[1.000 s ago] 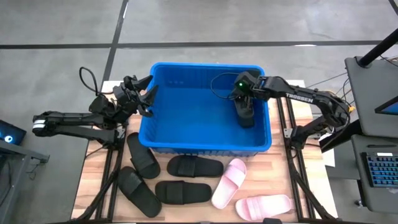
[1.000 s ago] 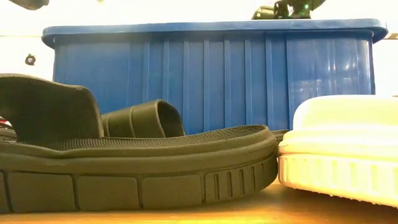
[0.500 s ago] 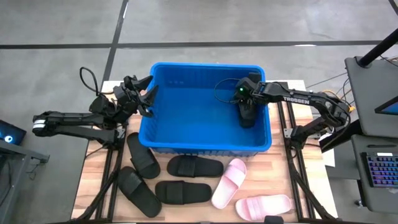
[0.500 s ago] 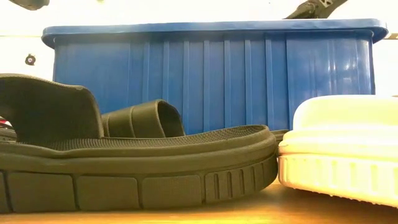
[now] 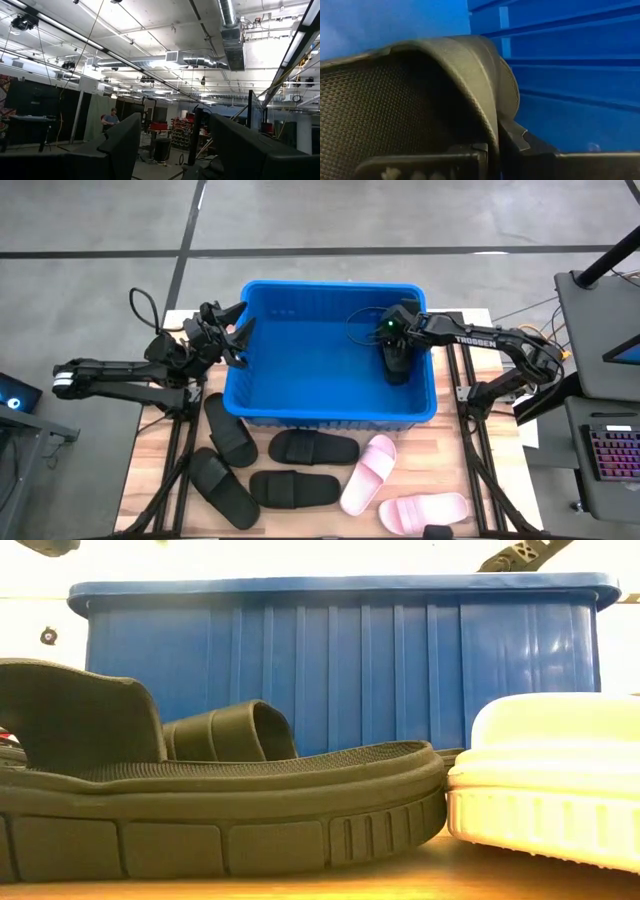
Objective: Pick and place slides into bin
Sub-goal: Put the black slide into the blue container, then put the pink slide into the blue container
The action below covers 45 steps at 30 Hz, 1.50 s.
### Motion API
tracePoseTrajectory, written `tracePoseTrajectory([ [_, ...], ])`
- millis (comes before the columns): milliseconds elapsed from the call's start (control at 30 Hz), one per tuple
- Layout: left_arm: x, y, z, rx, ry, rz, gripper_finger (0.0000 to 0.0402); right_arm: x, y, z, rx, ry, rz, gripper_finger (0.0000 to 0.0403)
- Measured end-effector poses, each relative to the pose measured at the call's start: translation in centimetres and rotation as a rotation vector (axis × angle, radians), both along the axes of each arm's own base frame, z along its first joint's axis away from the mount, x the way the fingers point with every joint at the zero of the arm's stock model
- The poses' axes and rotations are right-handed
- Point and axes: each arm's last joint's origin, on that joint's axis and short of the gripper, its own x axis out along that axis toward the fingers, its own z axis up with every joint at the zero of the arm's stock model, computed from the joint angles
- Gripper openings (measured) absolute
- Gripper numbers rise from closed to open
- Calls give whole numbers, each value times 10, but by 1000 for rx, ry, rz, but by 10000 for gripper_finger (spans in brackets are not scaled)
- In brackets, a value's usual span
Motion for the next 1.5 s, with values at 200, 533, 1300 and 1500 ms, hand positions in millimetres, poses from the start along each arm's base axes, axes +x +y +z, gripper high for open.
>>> tracePoseTrajectory([
  [200,0,0,0,0,0,0,223,-3,-4,0,16,-32,-40,33],
  [533,0,0,0,0,0,0,223,-3,-3,-1,20,-8,-21,109],
  [1300,0,0,0,-1,1,-1,223,-7,0,22,127,35,-83,251],
  [1500,0,0,-1,-1,2,-1,223,-7,2,36,186,34,-77,250],
])
